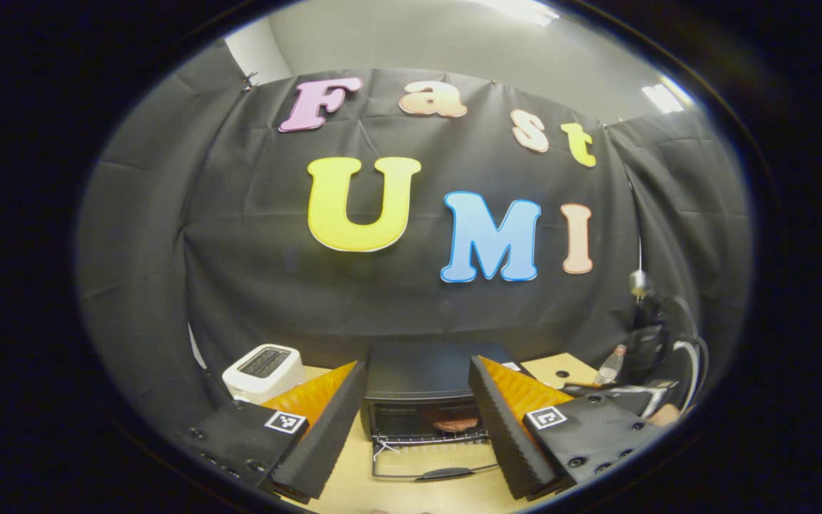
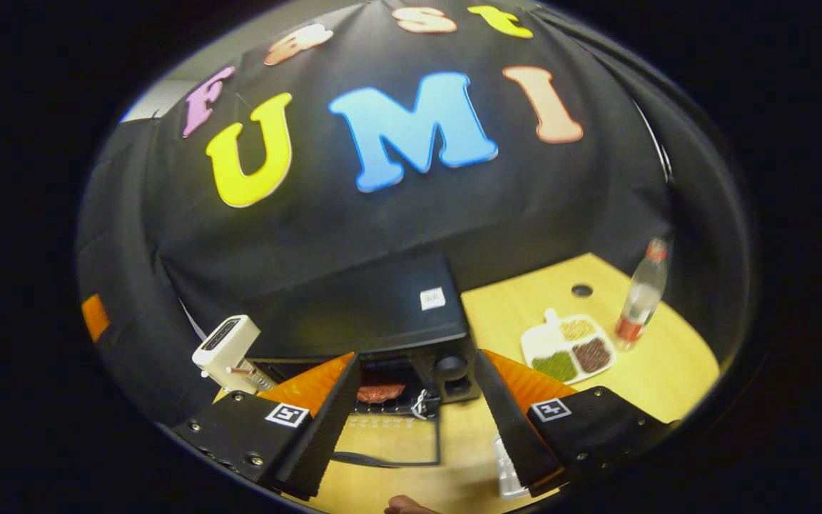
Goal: Open the electric oven with the left hand, put the food in, and close the electric oven.
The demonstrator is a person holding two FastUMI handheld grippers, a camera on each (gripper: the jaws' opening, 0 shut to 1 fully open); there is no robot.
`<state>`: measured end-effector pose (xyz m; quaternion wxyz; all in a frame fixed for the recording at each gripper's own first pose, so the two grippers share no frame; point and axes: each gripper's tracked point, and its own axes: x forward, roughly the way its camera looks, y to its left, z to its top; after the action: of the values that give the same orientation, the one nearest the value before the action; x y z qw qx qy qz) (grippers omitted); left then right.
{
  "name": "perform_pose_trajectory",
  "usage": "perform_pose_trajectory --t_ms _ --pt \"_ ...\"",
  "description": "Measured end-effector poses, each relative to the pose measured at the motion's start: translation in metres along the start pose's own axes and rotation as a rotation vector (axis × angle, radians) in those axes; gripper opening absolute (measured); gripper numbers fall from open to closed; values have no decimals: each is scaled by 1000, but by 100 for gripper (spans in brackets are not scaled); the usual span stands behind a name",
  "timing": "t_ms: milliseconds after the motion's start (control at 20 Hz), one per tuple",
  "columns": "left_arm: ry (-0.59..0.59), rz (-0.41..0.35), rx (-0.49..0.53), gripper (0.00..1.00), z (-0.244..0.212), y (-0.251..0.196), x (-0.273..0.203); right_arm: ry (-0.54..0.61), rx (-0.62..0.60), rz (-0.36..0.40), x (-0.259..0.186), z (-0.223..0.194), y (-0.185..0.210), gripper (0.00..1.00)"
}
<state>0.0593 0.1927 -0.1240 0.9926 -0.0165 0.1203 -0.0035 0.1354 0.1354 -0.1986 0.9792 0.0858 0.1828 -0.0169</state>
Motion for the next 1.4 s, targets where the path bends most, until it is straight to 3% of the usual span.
perform_pose_trajectory --t_ms 50,200,350,650,700,950,1000,1100,1200,1300,1400 --pt "-15 -5 6 100 3 -6 -2 -53 -15 9 -21 23 -3 98" --pt "-61 2 13 92 21 -22 -7 -204 -31 7 -81 80 -17 97" --pt "-164 30 38 100 51 -35 -19 -316 15 17 -118 122 -22 97" --pt "-184 -5 36 100 59 -71 -21 -391 -51 -3 -141 148 -44 97" --pt "-170 -5 29 100 53 -72 -19 -398 -73 -8 -141 149 -46 100" --pt "-5 7 17 100 -2 -72 -2 -367 -96 2 -138 142 -51 97" --pt "35 11 17 92 -18 -71 0 -362 -96 -2 -136 140 -55 97" --pt "120 28 21 96 -51 -67 6 -346 -96 -4 -134 135 -60 97" --pt "187 57 42 92 -84 -59 10 -331 -81 4 -132 131 -64 97" --pt "267 41 31 100 -121 -63 14 -325 -77 -6 -133 128 -72 97" --pt "369 30 12 98 -162 -67 15 -316 -80 -17 -134 124 -79 97"
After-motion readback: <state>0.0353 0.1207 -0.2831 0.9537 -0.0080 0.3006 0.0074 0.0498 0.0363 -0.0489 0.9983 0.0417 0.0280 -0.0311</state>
